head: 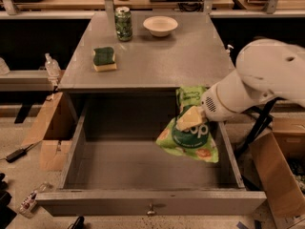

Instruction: Pick green rice chip bag from top drawer and place on counter

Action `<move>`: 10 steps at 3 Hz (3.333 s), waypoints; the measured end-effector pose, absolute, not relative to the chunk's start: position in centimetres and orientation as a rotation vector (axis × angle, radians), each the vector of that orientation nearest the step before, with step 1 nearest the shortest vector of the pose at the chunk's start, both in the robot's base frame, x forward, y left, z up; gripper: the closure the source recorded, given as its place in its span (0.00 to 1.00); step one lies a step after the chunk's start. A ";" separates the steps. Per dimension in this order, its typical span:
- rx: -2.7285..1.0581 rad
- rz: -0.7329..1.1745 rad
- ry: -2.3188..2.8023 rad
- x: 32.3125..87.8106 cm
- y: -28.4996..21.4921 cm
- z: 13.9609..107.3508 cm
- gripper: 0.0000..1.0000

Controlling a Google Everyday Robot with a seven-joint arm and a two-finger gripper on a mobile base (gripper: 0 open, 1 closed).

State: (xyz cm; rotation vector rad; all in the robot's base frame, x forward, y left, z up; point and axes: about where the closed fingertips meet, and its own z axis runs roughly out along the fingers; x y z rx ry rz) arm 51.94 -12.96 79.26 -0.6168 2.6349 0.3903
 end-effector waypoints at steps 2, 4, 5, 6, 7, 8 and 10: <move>-0.589 0.180 2.638 55.7 -15.3 91.7 1.00; -0.638 0.024 2.621 62.7 -9.4 100.4 1.00; -0.616 0.061 2.516 66.7 -6.3 104.7 1.00; -0.455 0.168 2.364 72.5 -6.0 108.1 1.00; -0.306 0.248 2.306 75.9 -9.7 107.4 1.00; -0.168 0.348 2.321 79.2 -14.0 101.9 1.00; -0.161 0.348 2.340 79.6 -14.4 100.3 0.58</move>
Offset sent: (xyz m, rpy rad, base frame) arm 0.1046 -0.0082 0.2827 -0.2050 -0.1832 -0.0819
